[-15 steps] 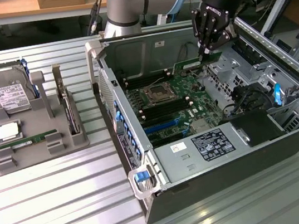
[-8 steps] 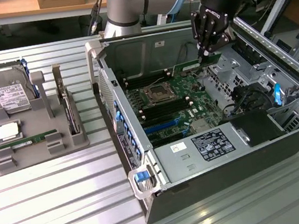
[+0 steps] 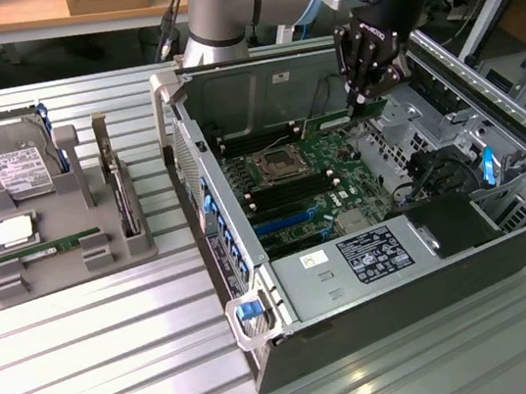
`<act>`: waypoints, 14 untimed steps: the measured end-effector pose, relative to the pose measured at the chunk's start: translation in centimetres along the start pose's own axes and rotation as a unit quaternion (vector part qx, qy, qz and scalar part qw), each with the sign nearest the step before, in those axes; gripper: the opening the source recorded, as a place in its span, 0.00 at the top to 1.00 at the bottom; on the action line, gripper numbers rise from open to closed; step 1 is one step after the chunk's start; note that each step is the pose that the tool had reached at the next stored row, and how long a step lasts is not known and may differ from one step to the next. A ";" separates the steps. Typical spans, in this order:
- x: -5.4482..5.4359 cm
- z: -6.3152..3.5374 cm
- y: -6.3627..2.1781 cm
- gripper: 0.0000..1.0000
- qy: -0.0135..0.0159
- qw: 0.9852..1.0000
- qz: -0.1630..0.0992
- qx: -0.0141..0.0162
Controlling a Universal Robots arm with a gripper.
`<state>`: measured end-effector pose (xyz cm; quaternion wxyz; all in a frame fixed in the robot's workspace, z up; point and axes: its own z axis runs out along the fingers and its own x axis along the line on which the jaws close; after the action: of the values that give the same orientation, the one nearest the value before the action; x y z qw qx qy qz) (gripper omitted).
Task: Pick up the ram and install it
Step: 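Insert the ram into the slot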
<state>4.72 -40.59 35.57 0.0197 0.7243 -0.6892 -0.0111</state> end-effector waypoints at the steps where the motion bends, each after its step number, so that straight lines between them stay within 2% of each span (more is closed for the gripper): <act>1: 0.0 0.09 0.00 0.87 0.000 1.000 0.000 0.000; 14: 0.0 0.95 -0.04 0.87 0.000 1.000 0.000 0.000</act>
<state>4.72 -40.59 34.62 0.0197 0.7243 -0.6891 -0.0111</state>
